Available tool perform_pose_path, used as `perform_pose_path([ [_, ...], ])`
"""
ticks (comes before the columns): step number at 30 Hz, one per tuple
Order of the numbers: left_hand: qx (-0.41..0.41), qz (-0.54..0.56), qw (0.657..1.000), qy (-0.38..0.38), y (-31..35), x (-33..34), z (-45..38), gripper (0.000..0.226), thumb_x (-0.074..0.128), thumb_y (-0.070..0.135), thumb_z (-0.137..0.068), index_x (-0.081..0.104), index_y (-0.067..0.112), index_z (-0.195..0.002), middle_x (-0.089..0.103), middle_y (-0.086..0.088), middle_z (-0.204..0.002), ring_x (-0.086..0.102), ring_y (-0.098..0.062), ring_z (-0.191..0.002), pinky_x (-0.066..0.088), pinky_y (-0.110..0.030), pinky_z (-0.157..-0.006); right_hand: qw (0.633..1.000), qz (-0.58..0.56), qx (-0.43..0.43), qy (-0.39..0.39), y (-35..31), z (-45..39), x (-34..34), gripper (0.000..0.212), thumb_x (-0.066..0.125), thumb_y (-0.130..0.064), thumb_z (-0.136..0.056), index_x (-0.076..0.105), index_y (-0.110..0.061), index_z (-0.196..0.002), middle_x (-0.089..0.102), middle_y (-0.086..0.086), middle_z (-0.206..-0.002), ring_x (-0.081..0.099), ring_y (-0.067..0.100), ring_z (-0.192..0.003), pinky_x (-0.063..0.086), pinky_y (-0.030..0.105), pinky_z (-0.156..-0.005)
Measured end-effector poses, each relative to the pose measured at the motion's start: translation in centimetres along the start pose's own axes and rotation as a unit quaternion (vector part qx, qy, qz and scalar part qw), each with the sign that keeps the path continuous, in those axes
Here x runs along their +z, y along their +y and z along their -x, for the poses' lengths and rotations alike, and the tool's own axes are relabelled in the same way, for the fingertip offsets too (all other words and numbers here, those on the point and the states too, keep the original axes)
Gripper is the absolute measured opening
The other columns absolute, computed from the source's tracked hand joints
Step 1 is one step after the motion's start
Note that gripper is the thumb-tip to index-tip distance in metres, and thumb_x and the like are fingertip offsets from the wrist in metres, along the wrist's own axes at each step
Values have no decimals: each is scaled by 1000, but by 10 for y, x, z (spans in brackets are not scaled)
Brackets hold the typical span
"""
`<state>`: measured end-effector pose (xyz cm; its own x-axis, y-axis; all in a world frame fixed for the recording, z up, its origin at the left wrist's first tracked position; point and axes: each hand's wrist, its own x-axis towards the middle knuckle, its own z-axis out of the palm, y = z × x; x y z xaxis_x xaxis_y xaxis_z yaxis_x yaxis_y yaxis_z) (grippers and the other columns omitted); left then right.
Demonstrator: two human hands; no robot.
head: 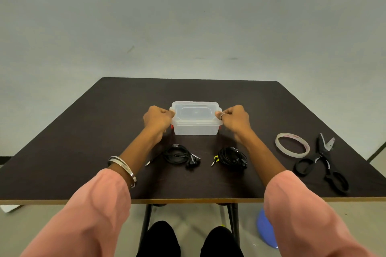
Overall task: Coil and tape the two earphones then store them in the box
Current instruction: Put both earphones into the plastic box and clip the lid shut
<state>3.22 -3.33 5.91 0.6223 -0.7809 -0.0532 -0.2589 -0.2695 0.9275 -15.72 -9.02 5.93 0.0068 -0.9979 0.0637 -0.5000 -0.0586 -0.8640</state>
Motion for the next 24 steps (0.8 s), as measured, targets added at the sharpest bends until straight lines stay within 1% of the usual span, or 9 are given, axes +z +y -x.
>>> perform_pose_path([
  [4, 22, -13, 999, 38, 4, 3, 2, 33, 61, 15, -91, 57, 17, -59, 51, 4, -62, 46, -10, -54, 49, -32, -62, 999, -44, 2, 25, -5, 1, -2, 31, 68, -17, -87, 65, 13, -93, 68, 24, -99, 64, 24, -81, 45, 32, -69],
  [7, 33, 1, 998, 57, 8, 1, 1, 32, 62, 12, -90, 58, 16, -58, 52, 6, -62, 46, -6, -54, 43, -23, -54, 994, -105, 30, 27, -9, 1, -6, 25, 68, -15, -87, 68, 10, -91, 70, 17, -97, 62, 15, -76, 44, 30, -70],
  [10, 62, 44, 995, 62, 18, -2, 5, 12, 63, 11, -89, 74, 12, -84, 63, 8, -80, 57, -9, -70, 47, -25, -70, 976, -211, 56, -4, -15, 0, -18, 8, 66, -8, -86, 70, -4, -81, 68, 7, -78, 56, 13, -64, 43, 26, -57],
  [13, 91, 95, 991, 40, 26, -3, 9, 23, 64, 10, -89, 71, 12, -112, 69, 4, -105, 67, -15, -90, 53, -28, -86, 936, -345, 60, -36, -21, 2, -38, 11, 56, 2, -90, 65, -5, -86, 72, 12, -78, 63, 18, -61, 44, 21, -48],
  [15, 101, 119, 988, 15, 28, -1, 11, 28, 63, 11, -91, 68, 11, -118, 69, 0, -113, 68, -13, -85, 56, -29, -83, 936, -352, 10, -3, -20, 2, -52, 13, 58, 4, -88, 62, -8, -87, 74, 11, -82, 68, 19, -69, 46, 23, -52],
  [17, 102, 121, 987, 9, 27, 3, 13, 28, 61, 11, -91, 67, 9, -119, 67, 0, -115, 66, -10, -76, 55, -28, -78, 948, -304, -60, 68, -14, 4, -63, 12, 67, 0, -84, 63, -11, -87, 74, 8, -84, 70, 16, -76, 52, 24, -62],
  [20, 91, 120, 988, 19, 21, 10, 15, 22, 59, 8, -92, 71, 9, -110, 70, -2, -109, 64, -9, -72, 53, -22, -68, 960, -107, -178, 185, 6, 7, -71, 12, 73, -5, -80, 65, -13, -86, 70, 2, -81, 67, 11, -74, 55, 23, -71],
  [22, 81, 120, 989, 22, 17, 15, 18, 18, 58, 8, -92, 73, 10, -103, 71, -3, -103, 62, -7, -68, 48, -17, -59, 936, 68, -255, 235, 27, 8, -71, 9, 68, -3, -81, 65, -10, -86, 71, 6, -77, 67, 23, -70, 54, 35, -65],
  [24, 77, 120, 989, 27, 13, 18, 21, 17, 58, 7, -92, 74, 12, -98, 72, -3, -99, 62, -7, -67, 46, -16, -56, 888, 230, -311, 248, 48, 9, -68, 12, 68, 4, -75, 65, -6, -81, 67, 12, -62, 62, 33, -55, 48, 35, -51],
])
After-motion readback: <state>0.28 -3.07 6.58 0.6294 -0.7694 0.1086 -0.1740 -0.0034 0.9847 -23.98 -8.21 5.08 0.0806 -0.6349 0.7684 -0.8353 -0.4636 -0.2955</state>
